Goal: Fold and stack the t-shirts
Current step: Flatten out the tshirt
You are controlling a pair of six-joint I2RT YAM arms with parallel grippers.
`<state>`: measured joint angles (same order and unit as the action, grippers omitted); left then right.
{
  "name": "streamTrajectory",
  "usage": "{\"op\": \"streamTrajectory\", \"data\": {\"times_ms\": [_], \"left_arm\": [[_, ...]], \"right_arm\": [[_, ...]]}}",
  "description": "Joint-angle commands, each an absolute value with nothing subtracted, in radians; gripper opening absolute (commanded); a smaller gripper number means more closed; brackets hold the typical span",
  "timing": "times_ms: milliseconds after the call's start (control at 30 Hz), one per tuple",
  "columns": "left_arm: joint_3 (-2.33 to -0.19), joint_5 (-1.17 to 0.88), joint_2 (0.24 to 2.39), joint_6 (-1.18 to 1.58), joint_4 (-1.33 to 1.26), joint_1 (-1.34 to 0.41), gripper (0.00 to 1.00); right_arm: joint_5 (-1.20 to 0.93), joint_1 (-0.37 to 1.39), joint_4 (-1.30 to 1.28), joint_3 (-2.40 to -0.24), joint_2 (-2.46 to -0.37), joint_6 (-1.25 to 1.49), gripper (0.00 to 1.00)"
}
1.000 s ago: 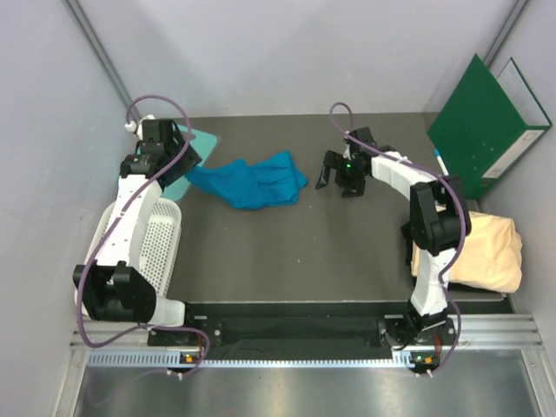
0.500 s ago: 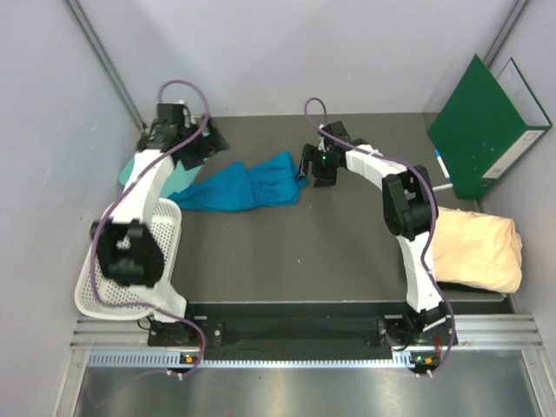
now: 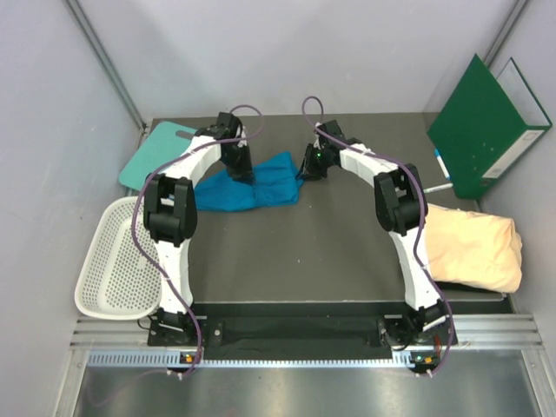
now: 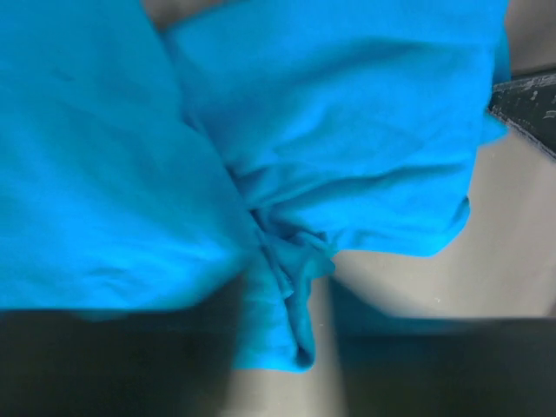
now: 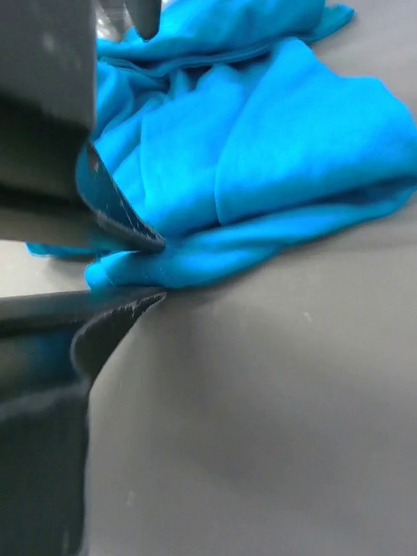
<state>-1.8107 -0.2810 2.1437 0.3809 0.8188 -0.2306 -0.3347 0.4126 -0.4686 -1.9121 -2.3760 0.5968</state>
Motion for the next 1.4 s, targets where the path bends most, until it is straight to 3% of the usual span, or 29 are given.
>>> {"op": "streamTrajectory", "data": {"times_ms": [0, 100, 367, 633, 667, 700, 733, 767, 800, 1033, 1300, 1333, 1367], "left_arm": [[-1.897, -0.197, 2.148, 0.344, 0.894, -0.219, 0.0], [-1.92, -0.158, 2.134, 0.345, 0.914, -0.216, 0.0], [-1.924, -0.058, 2.057, 0.336, 0.899, -0.196, 0.0], [-1.905, -0.107, 2.088, 0.334, 0.876, -0.195, 0.0], [-1.898, -0.141, 2.082, 0.336, 0.864, -0.195, 0.1], [-1.888, -0.152, 2.082, 0.345, 0.851, -0.195, 0.38], [-1.885, -0.169, 2.083, 0.353, 0.826, -0.195, 0.79], [-1.885, -0.188, 2.089, 0.357, 0.815, -0.195, 0.93], [-1.893, -0.228, 2.095, 0.368, 0.805, -0.196, 0.99], [-2.045, -0.38, 2.245, 0.397, 0.787, -0.212, 0.99], [-2.249, -0.403, 2.437, 0.373, 0.864, -0.233, 0.99], [-2.25, -0.406, 2.451, 0.368, 0.865, -0.235, 0.98], [-2.247, -0.423, 2.454, 0.365, 0.859, -0.235, 0.91]], "right_arm": [[-0.334, 0.431, -0.517, -1.924, -2.433, 0.588, 0.11], [-0.318, 0.43, -0.517, -1.91, -2.412, 0.569, 0.0], [-0.213, 0.381, -0.489, -1.803, -2.218, 0.56, 0.0], [-0.034, 0.288, -0.512, -1.763, -1.903, 0.457, 0.0], [-0.014, 0.284, -0.512, -1.756, -1.875, 0.448, 0.0], [-0.003, 0.269, -0.511, -1.749, -1.849, 0.425, 0.0], [-0.003, 0.261, -0.517, -1.752, -1.818, 0.416, 0.0], [-0.005, 0.253, -0.525, -1.755, -1.81, 0.407, 0.0], [-0.003, 0.238, -0.543, -1.764, -1.807, 0.396, 0.0], [-0.023, 0.225, -0.561, -1.756, -1.806, 0.376, 0.0], [-0.038, 0.225, -0.569, -1.74, -1.809, 0.379, 0.0], [-0.041, 0.225, -0.568, -1.736, -1.806, 0.379, 0.0], [-0.041, 0.224, -0.566, -1.733, -1.804, 0.379, 0.0]]}}
